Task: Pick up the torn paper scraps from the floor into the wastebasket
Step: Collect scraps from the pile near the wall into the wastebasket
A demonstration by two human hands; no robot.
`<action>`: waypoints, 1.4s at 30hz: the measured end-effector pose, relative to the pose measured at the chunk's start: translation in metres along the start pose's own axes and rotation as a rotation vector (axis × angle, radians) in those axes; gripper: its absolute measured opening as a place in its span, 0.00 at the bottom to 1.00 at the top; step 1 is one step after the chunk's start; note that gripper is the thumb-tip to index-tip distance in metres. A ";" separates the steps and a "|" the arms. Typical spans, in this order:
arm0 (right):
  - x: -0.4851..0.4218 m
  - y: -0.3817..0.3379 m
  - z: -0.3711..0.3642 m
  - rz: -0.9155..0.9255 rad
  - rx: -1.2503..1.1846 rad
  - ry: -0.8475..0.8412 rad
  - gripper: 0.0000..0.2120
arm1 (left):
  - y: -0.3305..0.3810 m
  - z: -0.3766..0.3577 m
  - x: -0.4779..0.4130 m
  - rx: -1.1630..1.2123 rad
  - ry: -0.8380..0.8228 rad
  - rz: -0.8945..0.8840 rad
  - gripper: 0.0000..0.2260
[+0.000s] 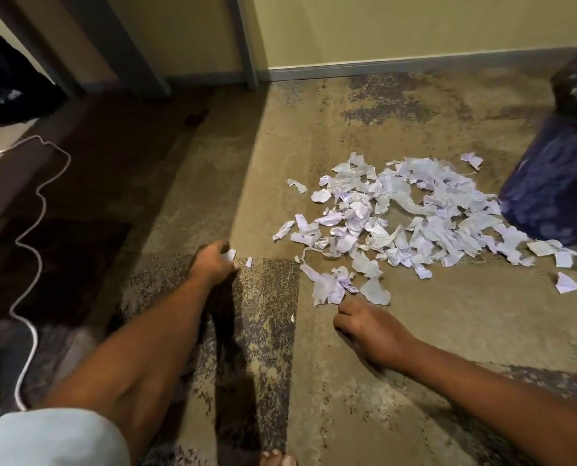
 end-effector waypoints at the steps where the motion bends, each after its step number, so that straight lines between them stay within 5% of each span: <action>1: 0.000 0.001 0.001 -0.005 -0.017 0.005 0.11 | -0.001 -0.002 -0.003 -0.011 0.007 -0.001 0.27; 5: 0.001 0.006 -0.001 -0.030 -0.058 -0.007 0.09 | -0.008 -0.001 -0.009 -0.002 0.102 -0.013 0.06; 22: 0.000 -0.001 0.004 -0.049 -0.034 0.022 0.05 | 0.030 -0.028 0.003 -0.112 0.088 -0.221 0.17; 26: 0.002 -0.001 0.004 -0.051 -0.034 0.028 0.06 | 0.033 -0.027 0.010 -0.123 0.129 -0.230 0.05; 34: 0.002 0.001 0.003 -0.085 -0.053 0.014 0.04 | 0.037 -0.024 0.021 -0.092 0.171 -0.237 0.07; 38: 0.002 0.003 0.000 -0.093 -0.048 -0.008 0.04 | 0.041 -0.033 0.042 0.009 0.084 -0.222 0.09; 42: 0.002 0.003 0.000 -0.087 -0.041 -0.018 0.03 | 0.054 -0.064 0.076 0.062 -0.190 -0.297 0.11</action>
Point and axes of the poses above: each hand's wrist, its own x-axis away from the middle knuckle, its own z-axis out of the back of the hand, y = z × x, the point moved 7 cm from there along -x, towards the middle knuckle, and after that the axes turned 2 degrees about z, right-handed, at the moved point
